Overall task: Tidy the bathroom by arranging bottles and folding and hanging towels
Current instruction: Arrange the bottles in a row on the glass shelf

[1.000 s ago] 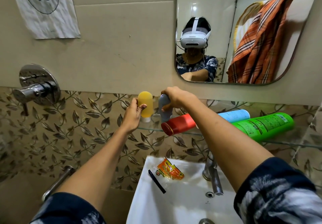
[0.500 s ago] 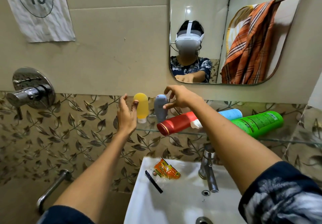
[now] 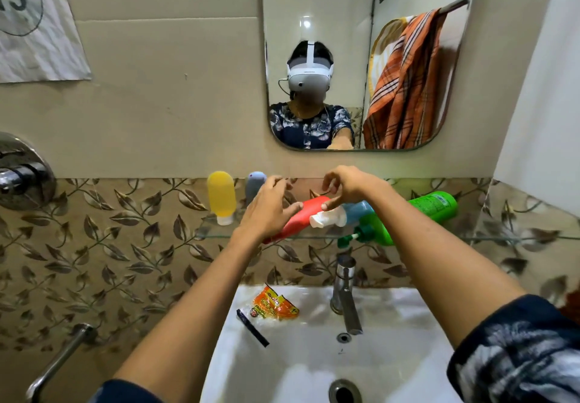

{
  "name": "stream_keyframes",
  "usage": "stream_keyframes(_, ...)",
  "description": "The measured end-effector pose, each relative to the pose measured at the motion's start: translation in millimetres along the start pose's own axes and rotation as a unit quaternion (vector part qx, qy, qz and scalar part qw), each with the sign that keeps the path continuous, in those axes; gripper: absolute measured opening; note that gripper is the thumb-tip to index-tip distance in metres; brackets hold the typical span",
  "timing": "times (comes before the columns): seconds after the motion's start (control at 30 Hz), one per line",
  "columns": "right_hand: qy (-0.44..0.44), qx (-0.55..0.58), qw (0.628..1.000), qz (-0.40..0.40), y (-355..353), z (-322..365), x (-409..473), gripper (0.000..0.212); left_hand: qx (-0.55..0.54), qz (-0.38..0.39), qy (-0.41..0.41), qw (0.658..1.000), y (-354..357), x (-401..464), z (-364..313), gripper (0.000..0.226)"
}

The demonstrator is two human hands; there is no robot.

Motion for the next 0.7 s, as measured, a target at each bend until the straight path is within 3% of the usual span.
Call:
stream_keyframes(0.27, 0.016, 0.003, 0.999, 0.048, 13.8, -26.2, -22.7, 0.057, 0.081, 0.09, -0.061, 0.991, 32.8, 1.7, -4.2, 0.034)
stream_keyframes(0.47, 0.02, -0.024, 0.997, 0.068, 18.8, -30.1, -19.0, 0.064, 0.12, 0.182, -0.084, 0.972, 46.9, 0.9, -1.9, 0.045)
stream_keyframes(0.7, 0.025, -0.032, 0.998, 0.056, 20.1, -33.9, -18.6, 0.067, 0.157, 0.211, -0.075, 0.962, 47.9, -2.8, -8.4, 0.046)
Point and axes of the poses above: each hand's wrist, its own x-axis towards the middle knuckle, its own y-axis out of the palm, z = x × y, the point moved 9 cm from there along x, towards the middle knuckle, and after that the axes turned 13 degrees about -y, right-handed, at the moved point
